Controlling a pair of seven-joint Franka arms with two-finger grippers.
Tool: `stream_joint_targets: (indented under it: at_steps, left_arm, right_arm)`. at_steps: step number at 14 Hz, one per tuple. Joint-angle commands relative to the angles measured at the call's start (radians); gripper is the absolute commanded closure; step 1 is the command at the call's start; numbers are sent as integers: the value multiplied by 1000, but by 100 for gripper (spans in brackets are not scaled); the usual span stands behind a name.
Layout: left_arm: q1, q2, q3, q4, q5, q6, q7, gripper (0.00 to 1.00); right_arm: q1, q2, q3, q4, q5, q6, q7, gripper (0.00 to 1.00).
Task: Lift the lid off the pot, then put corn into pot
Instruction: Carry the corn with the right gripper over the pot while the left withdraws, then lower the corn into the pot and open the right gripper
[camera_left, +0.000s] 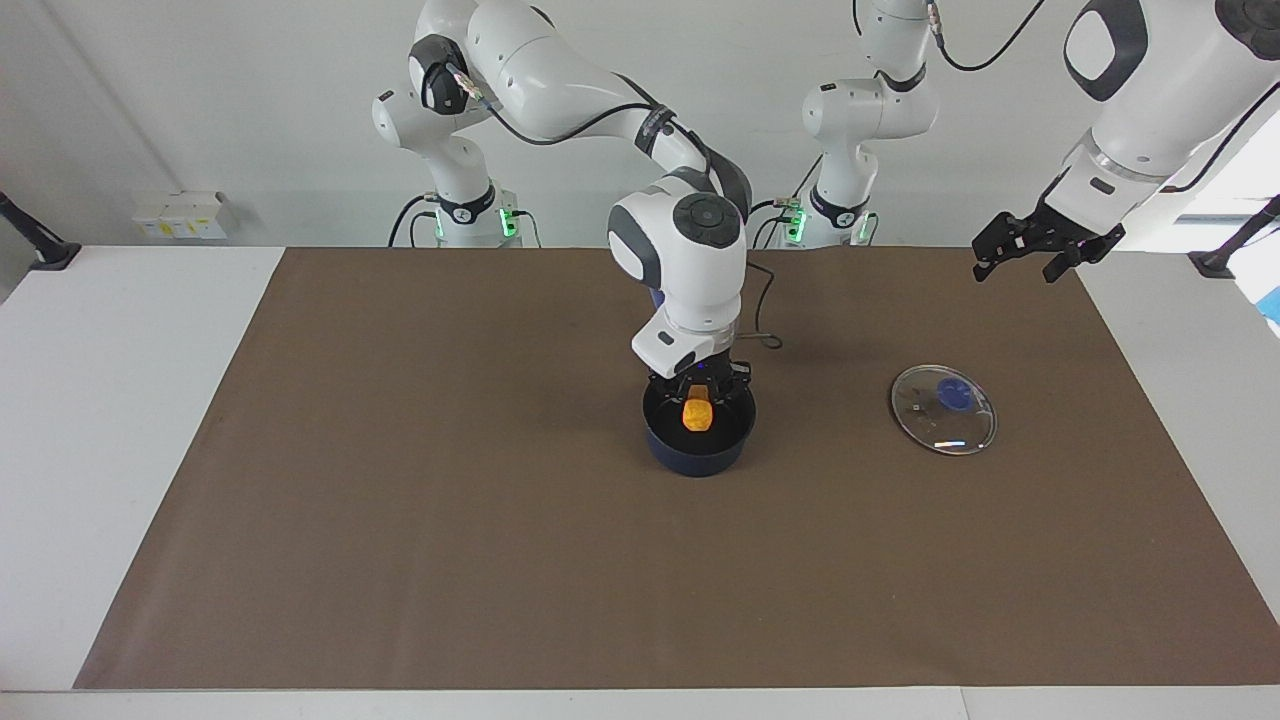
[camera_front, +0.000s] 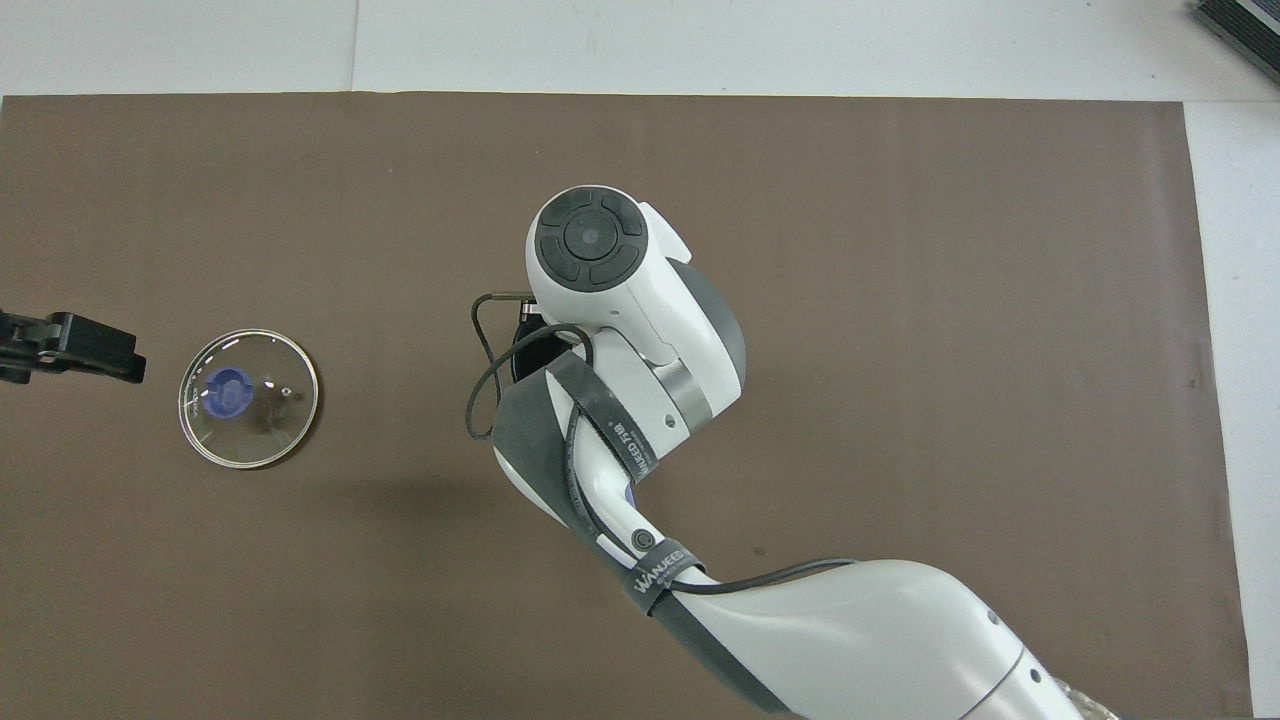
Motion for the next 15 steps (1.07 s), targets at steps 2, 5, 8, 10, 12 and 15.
stream_joint_targets:
  at_steps: [2, 5, 8, 10, 12, 15]
  left_arm:
    - [3, -15, -1, -5, 10, -4, -4, 0]
    - [3, -15, -1, -5, 10, -4, -4, 0]
    - [3, -15, -1, -5, 10, -4, -4, 0]
    - [3, -15, -1, -5, 10, -4, -4, 0]
    - [3, -15, -1, -5, 10, -4, -4, 0]
    - [3, -15, -1, -5, 10, -6, -4, 0]
  right_arm:
    - [-16, 19, 8, 1, 50, 35, 1, 96]
    - [-20, 18, 8, -19, 75, 49, -5, 86]
    - [-14, 15, 8, -92, 80, 126, -6, 80]
    - [-13, 16, 8, -94, 78, 127, -9, 73]
    - [-14, 16, 8, -94, 80, 129, -19, 36]
    - [-13, 13, 8, -100, 78, 126, -20, 0]
